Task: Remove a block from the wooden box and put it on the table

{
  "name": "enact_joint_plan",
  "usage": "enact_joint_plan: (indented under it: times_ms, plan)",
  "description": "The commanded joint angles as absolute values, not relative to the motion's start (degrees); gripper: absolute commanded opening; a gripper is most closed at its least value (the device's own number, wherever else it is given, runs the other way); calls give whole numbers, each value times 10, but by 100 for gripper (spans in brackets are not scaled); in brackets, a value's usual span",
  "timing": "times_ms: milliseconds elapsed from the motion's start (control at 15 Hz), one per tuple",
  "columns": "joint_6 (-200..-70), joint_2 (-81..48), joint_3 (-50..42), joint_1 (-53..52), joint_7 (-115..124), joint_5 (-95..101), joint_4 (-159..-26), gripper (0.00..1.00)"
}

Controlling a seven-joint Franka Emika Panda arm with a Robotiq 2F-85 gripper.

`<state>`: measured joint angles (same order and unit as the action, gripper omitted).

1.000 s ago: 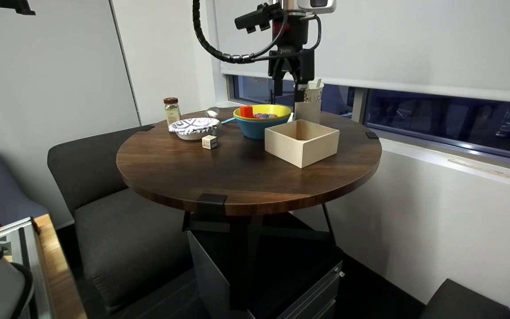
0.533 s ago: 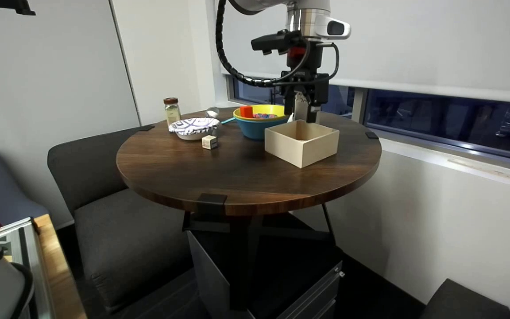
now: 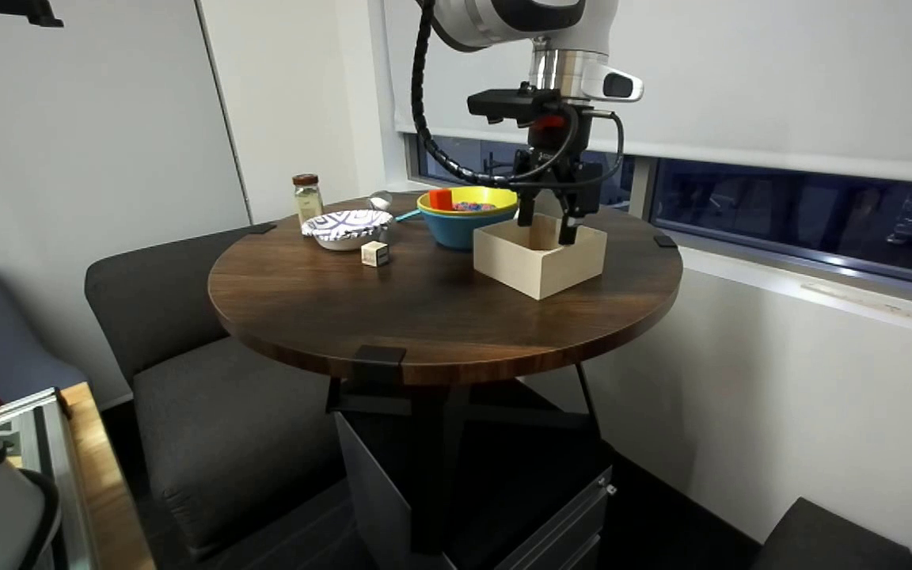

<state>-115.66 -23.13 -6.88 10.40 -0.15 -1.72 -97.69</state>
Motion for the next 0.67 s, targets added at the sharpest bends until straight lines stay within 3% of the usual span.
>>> enact_joint_plan:
  times_ms: [0,600]
  plan:
    - [-1149,-256,-66,111,-9,-36,-953,100]
    - [-1138,-242,-68,99,15,-30,-950,100]
